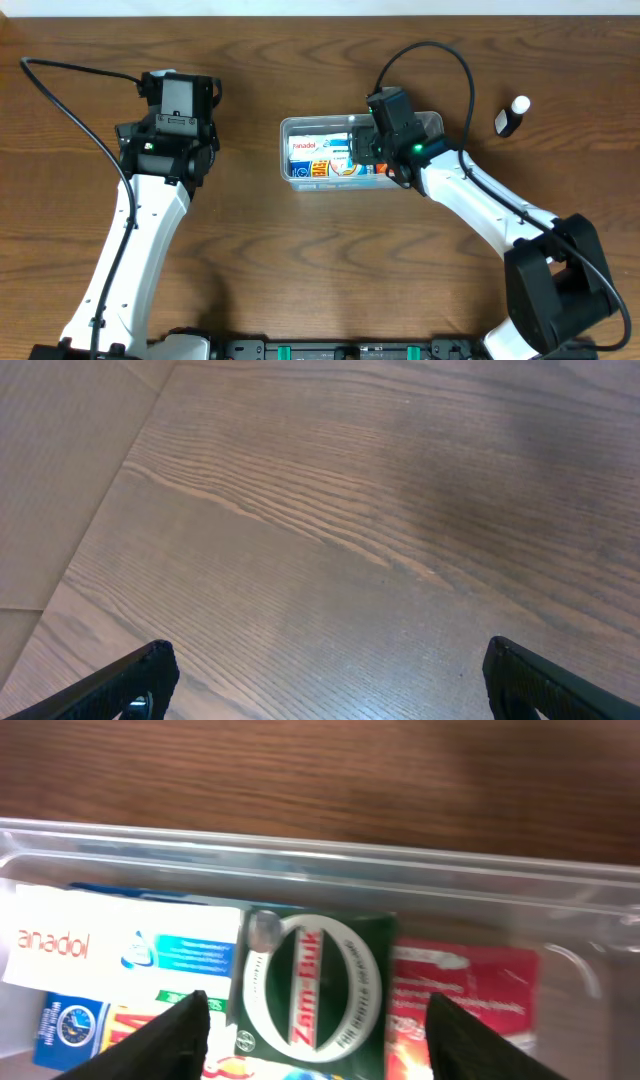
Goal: Pack container
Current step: 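Lower the green box upright between the white and red boxes, release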
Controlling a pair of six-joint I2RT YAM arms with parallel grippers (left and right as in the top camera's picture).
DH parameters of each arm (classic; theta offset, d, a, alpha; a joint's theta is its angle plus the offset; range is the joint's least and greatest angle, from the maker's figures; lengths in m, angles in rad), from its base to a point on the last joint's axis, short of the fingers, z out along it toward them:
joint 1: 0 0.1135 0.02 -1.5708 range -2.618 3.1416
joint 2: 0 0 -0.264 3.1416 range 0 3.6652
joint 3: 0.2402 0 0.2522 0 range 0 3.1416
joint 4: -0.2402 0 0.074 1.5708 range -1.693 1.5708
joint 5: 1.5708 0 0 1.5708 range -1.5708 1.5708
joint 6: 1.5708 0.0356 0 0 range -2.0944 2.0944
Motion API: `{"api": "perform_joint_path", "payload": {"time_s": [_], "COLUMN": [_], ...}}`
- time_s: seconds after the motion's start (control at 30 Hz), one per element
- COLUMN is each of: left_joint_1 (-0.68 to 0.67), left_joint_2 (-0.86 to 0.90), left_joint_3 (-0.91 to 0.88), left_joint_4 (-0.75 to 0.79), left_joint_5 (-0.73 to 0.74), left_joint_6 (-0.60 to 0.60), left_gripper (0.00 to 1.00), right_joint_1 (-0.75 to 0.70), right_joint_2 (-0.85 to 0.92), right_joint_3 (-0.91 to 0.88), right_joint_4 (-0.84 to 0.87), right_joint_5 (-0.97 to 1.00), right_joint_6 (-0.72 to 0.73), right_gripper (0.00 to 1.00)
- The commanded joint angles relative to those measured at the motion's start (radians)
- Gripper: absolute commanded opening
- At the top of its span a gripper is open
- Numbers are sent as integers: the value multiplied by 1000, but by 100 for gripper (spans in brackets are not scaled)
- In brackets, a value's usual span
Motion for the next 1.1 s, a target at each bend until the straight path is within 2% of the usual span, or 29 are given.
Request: {"api": "perform_joint_path", "payload": {"time_s": [0.0, 0.1, 0.2, 0.57, 0.93, 1.07], "left_joint_1": [4, 4, 4, 4, 4, 4], "left_joint_2": [1, 1, 1, 1, 1, 1], "left_joint_3": [7, 7, 7, 7, 7, 7], "left_joint_4": [0, 0, 0, 0, 0, 0], "left_joint_5": [-22, -22, -22, -22, -22, -22], "left_joint_6": [-2, -2, -2, -2, -2, -2], "left_gripper": [98, 98, 98, 98, 98, 98], "right_joint_1": [-13, -13, -15, -15, -27, -46], "right_joint_2": [-13, -12, -6, 72, 81, 73], "right_joint_3": [17, 17, 16, 16, 16, 19], "right_joint_4": [-26, -47, -51, -38, -10, -3], "right_joint_5": [68, 111, 140, 163, 37, 40], "right_joint_6": [-7, -6, -6, -6, -11, -90], "right_gripper": [52, 23, 11, 10, 10, 11]}}
